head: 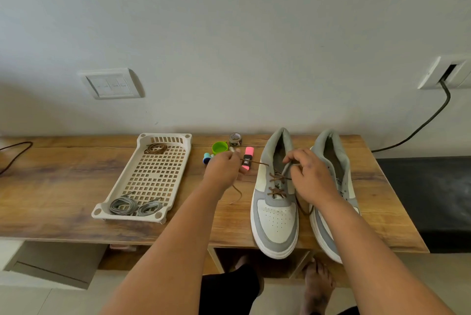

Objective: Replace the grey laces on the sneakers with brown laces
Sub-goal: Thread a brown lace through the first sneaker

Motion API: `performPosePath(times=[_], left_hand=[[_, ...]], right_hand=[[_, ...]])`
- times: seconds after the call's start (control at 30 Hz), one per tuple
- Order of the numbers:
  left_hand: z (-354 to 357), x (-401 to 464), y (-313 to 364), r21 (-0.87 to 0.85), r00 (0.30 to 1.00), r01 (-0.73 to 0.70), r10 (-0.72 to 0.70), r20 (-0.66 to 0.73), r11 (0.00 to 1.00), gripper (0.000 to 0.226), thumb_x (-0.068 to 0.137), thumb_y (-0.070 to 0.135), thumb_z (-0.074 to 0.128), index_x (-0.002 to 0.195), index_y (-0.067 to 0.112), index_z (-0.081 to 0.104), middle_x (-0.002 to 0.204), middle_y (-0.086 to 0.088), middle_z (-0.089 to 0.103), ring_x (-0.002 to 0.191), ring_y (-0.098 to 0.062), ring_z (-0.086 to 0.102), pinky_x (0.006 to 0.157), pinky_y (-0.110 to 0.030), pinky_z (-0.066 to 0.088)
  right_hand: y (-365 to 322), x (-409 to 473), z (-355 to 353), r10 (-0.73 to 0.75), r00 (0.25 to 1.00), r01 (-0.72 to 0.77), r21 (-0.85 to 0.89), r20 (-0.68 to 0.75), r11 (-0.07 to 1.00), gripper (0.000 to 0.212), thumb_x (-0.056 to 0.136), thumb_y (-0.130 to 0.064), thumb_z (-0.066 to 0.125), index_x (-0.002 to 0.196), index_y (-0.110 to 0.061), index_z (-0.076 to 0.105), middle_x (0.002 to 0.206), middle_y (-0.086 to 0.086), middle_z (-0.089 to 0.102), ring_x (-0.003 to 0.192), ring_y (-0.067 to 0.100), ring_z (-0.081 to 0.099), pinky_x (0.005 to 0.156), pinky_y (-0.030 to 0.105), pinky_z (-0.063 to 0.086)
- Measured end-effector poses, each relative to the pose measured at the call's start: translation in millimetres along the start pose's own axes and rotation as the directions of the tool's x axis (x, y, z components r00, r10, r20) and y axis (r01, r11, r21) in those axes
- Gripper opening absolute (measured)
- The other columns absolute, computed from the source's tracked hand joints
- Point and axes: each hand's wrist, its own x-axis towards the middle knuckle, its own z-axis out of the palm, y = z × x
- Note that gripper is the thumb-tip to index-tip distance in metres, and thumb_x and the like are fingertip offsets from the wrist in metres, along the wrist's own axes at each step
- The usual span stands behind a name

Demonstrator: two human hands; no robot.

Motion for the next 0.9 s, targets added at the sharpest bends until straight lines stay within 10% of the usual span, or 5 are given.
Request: performPosePath(times=[0.3,0.43,0.53,0.73,0.9], left_hand=[[-16.6,-6.3,5.2,-0.385,0.931,0.105,0.045,0.361,0.917,0.03,0.103,0.031,0.049,0.077,0.017,0.054,0.087,-0.006,0.075,0.079,-0.015,0.068,0.086,-0.034,0.049],[-19.8,5.4,-7.3,0.207,0.994,0.015,-0.038,0.107,0.978,0.037,0.102,0.038,0.047,0.083,0.014,0.067,0.077,0.002,0.068,0.078,-0.015,0.062,0.073,-0.03,0.048],[-21.0,15.7,-22.4,0.684,0.992,0.07,-0.122,0.029,0.726,0.039,0.096,0.049,0.048,0.105,0.017,0.068,0.09,-0.001,0.062,0.095,-0.021,0.059,0.093,-0.042,0.05],[2.2,1.7,-8.5,0.436,0.94,-0.203,0.05,0.338,0.877,0.034,0.093,0.048,0.061,0.111,0.02,0.065,0.109,0.002,0.067,0.105,-0.016,0.061,0.097,-0.038,0.049],[10.2,-0.9,-7.1,0.477,0.914,-0.328,0.146,0.38,0.815,0.026,0.094,0.038,0.063,0.106,0.015,0.067,0.103,-0.003,0.067,0.101,-0.02,0.061,0.092,-0.039,0.051]], right_hand=[[-5.1,-3.1,-4.6,0.019,1.0,-0.02,0.035,0.02,0.999,0.021,0.093,-0.004,0.053,0.085,-0.02,0.064,0.102,-0.002,0.065,0.092,0.008,0.055,0.067,0.0,0.032],[-8.4,-3.6,-8.0,0.02,0.997,-0.025,0.077,0.07,0.997,0.022,0.093,-0.005,0.054,0.096,-0.02,0.07,0.101,-0.005,0.067,0.089,0.013,0.063,0.071,0.007,0.04],[-9.2,-2.7,-20.1,0.056,0.993,-0.068,0.118,0.1,0.991,0.024,0.091,-0.006,0.058,0.099,-0.024,0.071,0.093,-0.01,0.067,0.083,0.01,0.064,0.073,0.017,0.049],[-12.8,-7.7,-34.5,0.177,0.871,-0.17,-0.058,0.459,0.984,0.02,0.078,-0.03,0.081,0.092,-0.031,0.067,0.088,-0.015,0.062,0.085,0.004,0.06,0.071,0.019,0.046],[-11.3,-8.1,-33.9,0.121,0.906,-0.117,-0.037,0.406,0.992,0.01,0.087,-0.03,0.072,0.083,-0.027,0.063,0.087,-0.009,0.063,0.085,0.012,0.06,0.073,0.024,0.048]])
